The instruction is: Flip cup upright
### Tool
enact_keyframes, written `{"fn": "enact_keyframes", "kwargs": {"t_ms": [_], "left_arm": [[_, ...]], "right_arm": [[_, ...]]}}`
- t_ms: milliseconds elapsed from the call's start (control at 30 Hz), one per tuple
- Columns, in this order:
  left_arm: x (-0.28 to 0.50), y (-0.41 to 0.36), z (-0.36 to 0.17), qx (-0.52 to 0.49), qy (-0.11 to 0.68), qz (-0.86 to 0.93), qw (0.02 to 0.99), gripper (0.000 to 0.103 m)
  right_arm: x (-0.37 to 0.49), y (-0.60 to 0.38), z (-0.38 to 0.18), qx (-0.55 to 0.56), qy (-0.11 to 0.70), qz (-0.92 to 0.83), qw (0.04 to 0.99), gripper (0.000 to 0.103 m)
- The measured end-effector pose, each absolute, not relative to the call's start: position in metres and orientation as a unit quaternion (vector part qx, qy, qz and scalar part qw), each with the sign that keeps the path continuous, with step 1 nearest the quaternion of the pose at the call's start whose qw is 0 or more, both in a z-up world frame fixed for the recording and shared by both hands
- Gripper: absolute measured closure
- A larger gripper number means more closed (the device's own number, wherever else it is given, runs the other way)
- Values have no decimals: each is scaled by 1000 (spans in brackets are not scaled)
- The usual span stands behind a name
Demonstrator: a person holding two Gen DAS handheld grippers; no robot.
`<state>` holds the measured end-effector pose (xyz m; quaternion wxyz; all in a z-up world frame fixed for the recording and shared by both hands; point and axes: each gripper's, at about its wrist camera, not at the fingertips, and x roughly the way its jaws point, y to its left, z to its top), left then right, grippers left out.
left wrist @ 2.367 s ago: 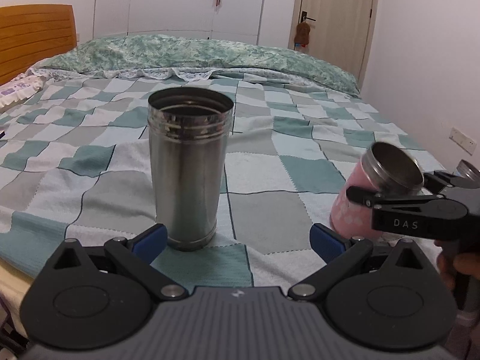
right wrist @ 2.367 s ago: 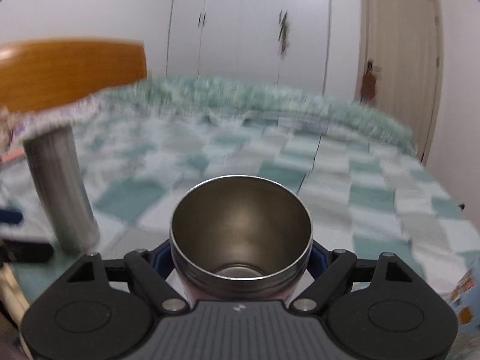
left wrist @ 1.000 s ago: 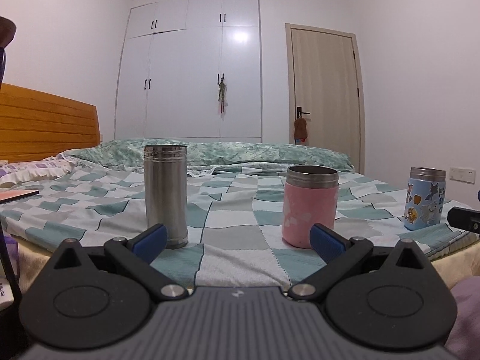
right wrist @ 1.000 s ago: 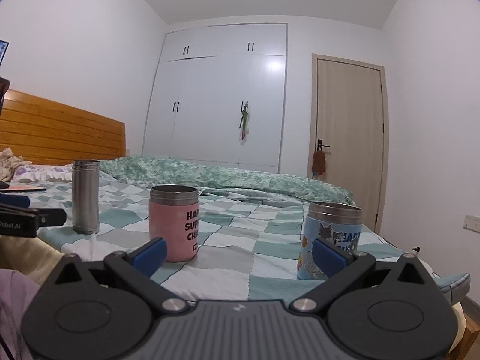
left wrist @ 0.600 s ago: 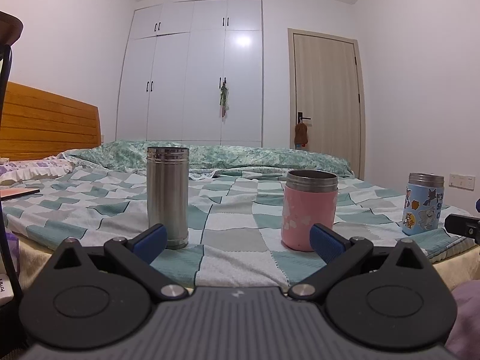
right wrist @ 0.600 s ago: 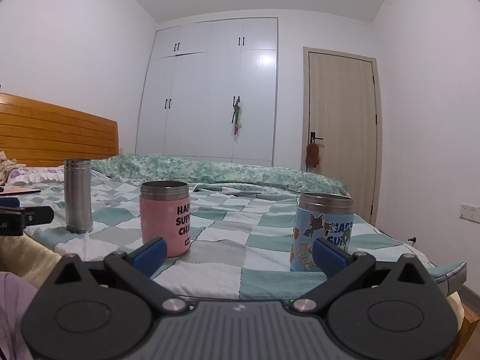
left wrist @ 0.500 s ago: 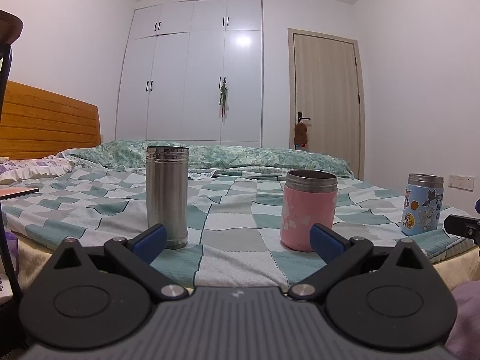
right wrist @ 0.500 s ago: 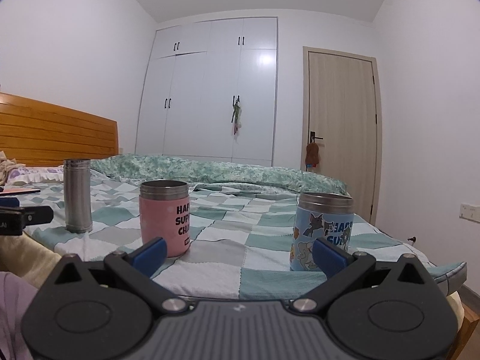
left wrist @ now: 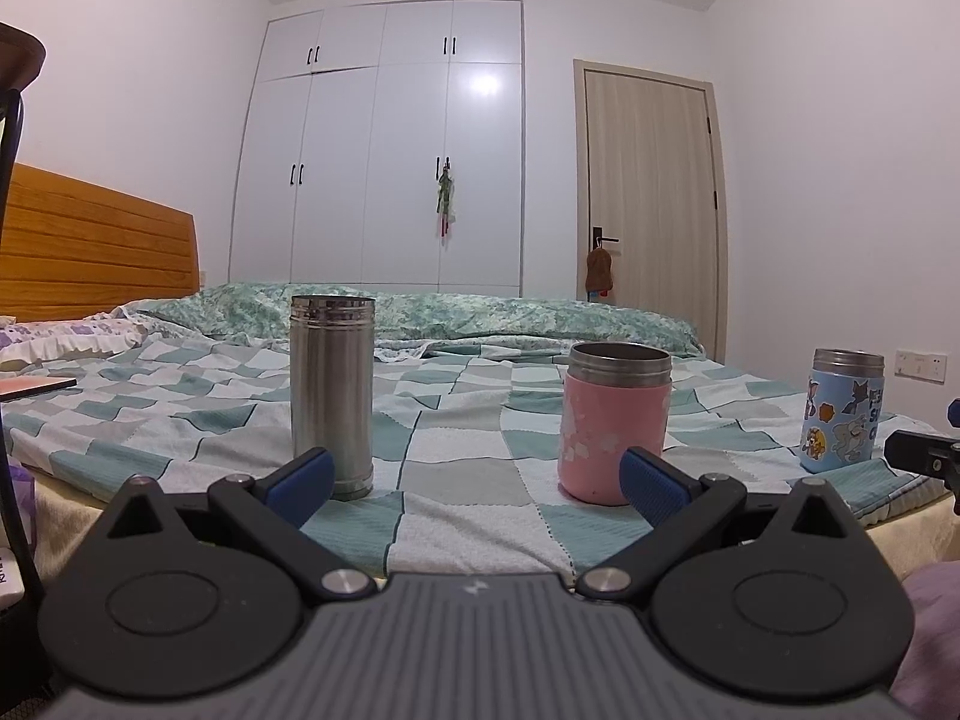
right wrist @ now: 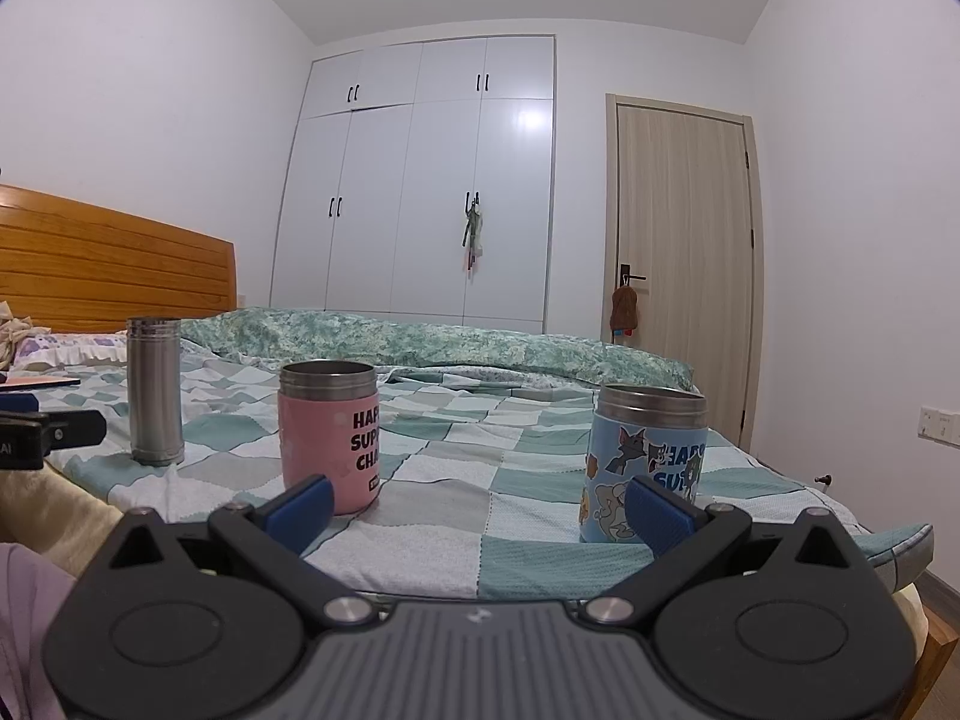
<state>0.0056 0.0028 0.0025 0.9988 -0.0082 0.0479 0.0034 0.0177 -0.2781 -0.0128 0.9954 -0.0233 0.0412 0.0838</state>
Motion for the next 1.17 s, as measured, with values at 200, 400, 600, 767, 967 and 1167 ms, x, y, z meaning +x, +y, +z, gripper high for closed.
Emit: {"fn": "enact_keyframes", "kwargs": {"t_ms": [200,400,600,767,967,1167], "left_arm": [[5,3,3,-9,47,3,999,0],[4,2,2,-9,46,2,999,0],[4,2,2,-9,46,2,999,0],[4,2,2,-9,46,2,999,0],[3,2,3,-9,45,0,999,0],[4,3,3,-11,43,-2,999,0]], "right_arm": [[17,-278,-13,-23,40,84,995,0],[17,-277,-13,-24,40,84,995,0],[17,-277,-13,-24,40,84,995,0],[17,-277,-13,-24,40,84,995,0],[18,-277,-13,-24,40,84,995,0],[17,-277,-13,-24,39,84,995,0]]}}
